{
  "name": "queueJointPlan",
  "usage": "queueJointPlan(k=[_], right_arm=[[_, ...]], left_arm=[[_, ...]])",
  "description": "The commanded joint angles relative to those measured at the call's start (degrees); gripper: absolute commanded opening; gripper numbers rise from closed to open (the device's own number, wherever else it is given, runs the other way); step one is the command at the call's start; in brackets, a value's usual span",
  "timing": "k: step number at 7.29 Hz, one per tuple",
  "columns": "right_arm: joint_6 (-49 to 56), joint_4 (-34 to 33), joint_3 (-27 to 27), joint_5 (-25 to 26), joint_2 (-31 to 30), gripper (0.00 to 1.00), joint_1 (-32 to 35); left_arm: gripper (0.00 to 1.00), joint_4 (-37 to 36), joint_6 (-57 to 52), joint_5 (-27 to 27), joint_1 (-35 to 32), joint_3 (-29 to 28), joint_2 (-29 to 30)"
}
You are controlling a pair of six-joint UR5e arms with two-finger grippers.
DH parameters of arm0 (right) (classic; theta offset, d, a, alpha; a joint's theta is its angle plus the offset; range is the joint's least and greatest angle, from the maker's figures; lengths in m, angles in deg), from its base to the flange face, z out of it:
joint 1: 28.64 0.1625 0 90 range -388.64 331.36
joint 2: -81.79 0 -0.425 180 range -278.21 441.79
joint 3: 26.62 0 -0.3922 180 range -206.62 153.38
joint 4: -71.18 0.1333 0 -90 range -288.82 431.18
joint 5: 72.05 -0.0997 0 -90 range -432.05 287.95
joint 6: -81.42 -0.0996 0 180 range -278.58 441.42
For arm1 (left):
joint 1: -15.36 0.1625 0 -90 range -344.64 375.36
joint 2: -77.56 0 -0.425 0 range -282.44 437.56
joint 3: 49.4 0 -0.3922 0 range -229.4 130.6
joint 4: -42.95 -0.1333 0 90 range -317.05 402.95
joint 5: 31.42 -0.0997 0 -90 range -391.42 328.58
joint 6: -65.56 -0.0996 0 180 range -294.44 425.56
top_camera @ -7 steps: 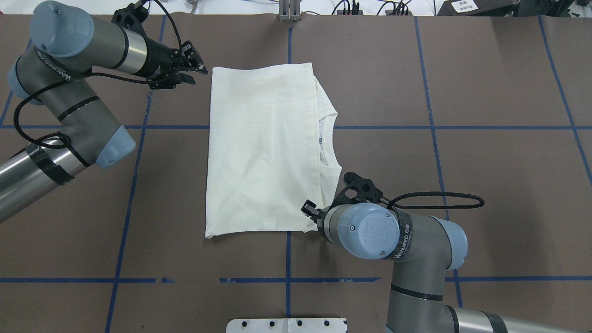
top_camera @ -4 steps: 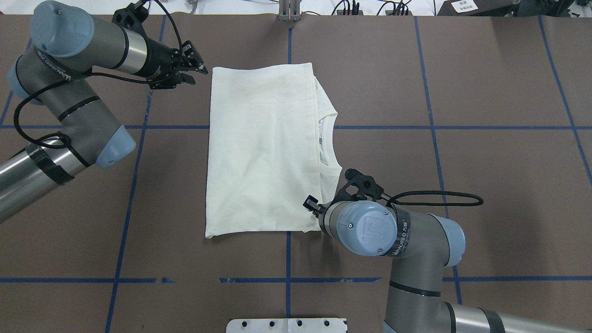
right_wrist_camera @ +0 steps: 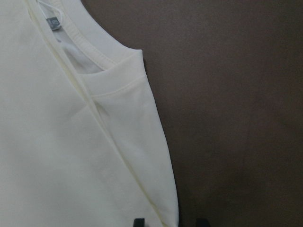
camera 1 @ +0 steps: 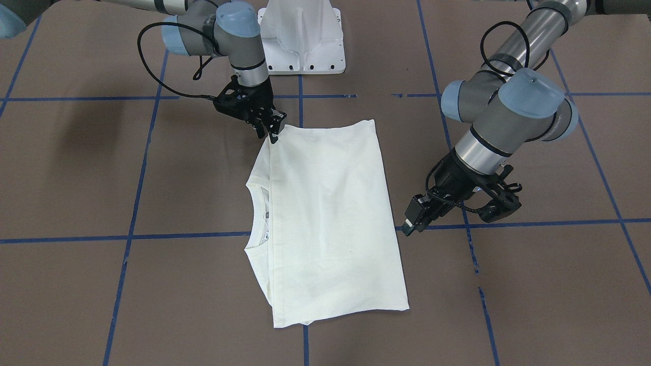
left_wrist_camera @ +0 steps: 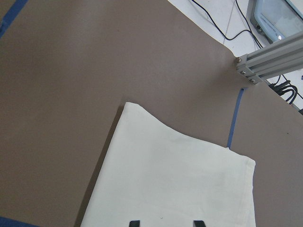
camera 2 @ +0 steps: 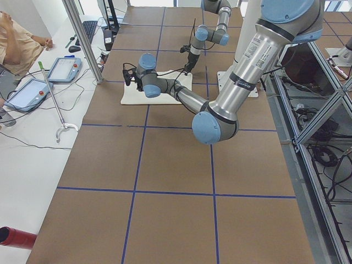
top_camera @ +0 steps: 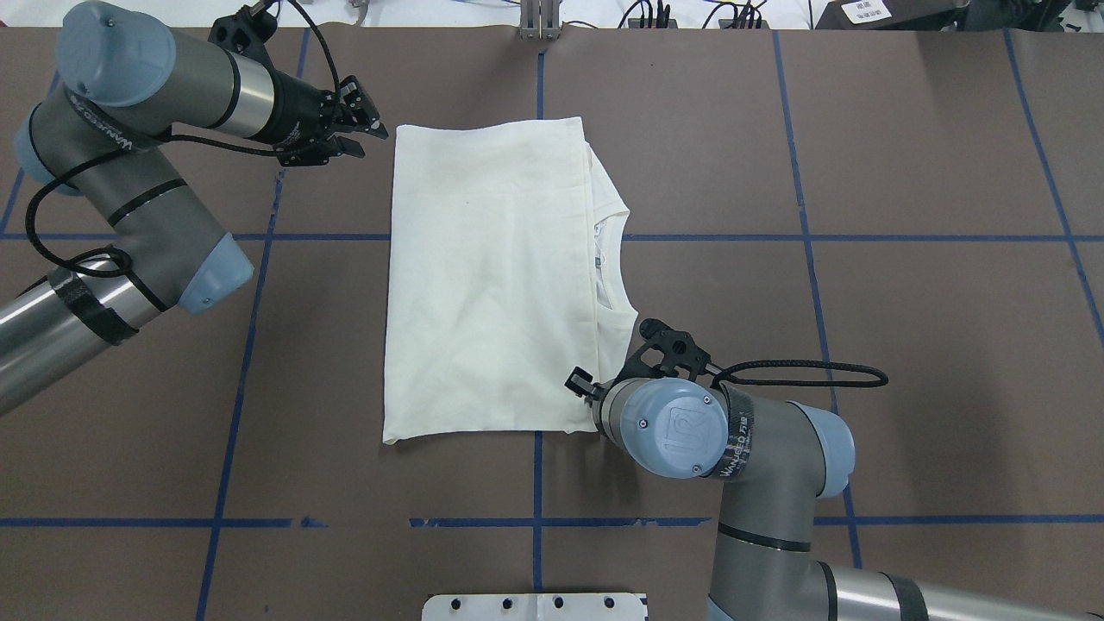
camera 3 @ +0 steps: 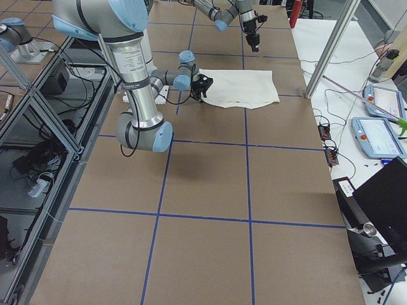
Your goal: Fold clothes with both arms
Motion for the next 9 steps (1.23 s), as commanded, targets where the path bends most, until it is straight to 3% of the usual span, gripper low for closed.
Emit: queueJointPlan(k=[1, 9], right_arm=[[-0.1, 0.0, 0.1, 0.0, 0.0, 0.0, -0.1], [-0.1, -0.6, -5.1, -0.3, -1.7, 0.0, 0.6]], left_arm=[[0.48, 0.0, 0.0, 0.0, 0.0, 0.0, 0.0], [0.48, 0.0, 0.0, 0.0, 0.0, 0.1, 0.0]])
